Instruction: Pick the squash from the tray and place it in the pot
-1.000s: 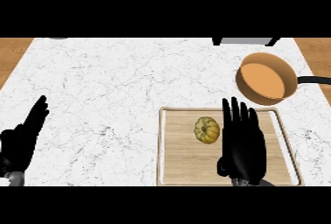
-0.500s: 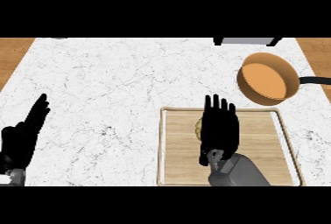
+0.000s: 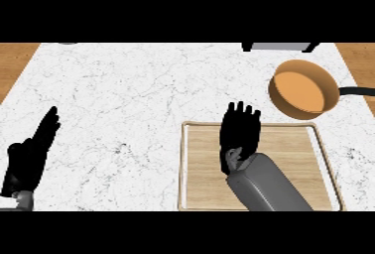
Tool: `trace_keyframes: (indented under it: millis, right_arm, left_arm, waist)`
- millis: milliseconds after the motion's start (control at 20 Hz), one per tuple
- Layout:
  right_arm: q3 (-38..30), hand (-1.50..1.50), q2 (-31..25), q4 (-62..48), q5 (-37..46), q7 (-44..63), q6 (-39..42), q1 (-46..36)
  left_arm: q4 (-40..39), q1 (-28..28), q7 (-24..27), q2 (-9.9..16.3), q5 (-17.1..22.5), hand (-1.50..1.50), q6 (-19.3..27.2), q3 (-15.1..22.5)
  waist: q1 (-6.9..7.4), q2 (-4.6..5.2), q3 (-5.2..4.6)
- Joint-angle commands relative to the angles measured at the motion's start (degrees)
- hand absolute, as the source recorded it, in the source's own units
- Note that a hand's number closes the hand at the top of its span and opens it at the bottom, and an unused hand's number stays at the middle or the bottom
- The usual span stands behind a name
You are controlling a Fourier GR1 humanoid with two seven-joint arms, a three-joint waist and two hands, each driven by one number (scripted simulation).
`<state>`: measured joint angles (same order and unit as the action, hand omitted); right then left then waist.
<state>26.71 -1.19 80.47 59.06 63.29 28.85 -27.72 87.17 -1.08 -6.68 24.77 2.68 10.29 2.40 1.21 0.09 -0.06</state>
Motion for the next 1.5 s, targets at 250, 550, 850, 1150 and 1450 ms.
trace_keyframes:
  millis: [250,550,850,1150,1450]
  right_arm:
    - [0.3,-1.50,1.1,-7.8,-4.1,13.6,2.7,-5.1]
    - [1.6,-1.50,1.1,-11.0,-2.2,11.7,-1.6,-1.3]
    - [2.8,-1.50,1.1,-14.3,-3.9,13.6,-3.9,-5.0]
    - [0.5,-1.50,1.1,-14.8,-3.3,10.7,-2.5,-4.3]
    - [0.1,1.50,-0.1,-16.8,-2.1,3.1,0.5,-5.4]
  left_arm:
    - [0.5,-0.4,-0.2,-0.6,-0.3,0.00,-1.0,-0.6]
    - [2.9,-2.4,-0.2,0.3,0.6,0.00,-2.2,-2.7]
    - [0.3,-1.3,0.8,-1.4,-1.1,0.00,-2.1,-2.1]
    - [-2.2,2.0,0.3,-2.3,-2.2,0.00,-2.6,-2.7]
    - [4.3,0.3,-5.0,-1.0,-2.4,0.00,-3.5,-4.5]
  waist:
    - [-0.26,-0.08,0.02]
    - [-0.63,-0.20,0.05]
    - [-0.38,-0.06,0.04]
    - [-0.95,-0.06,0.04]
    - [-0.91,-0.19,0.07]
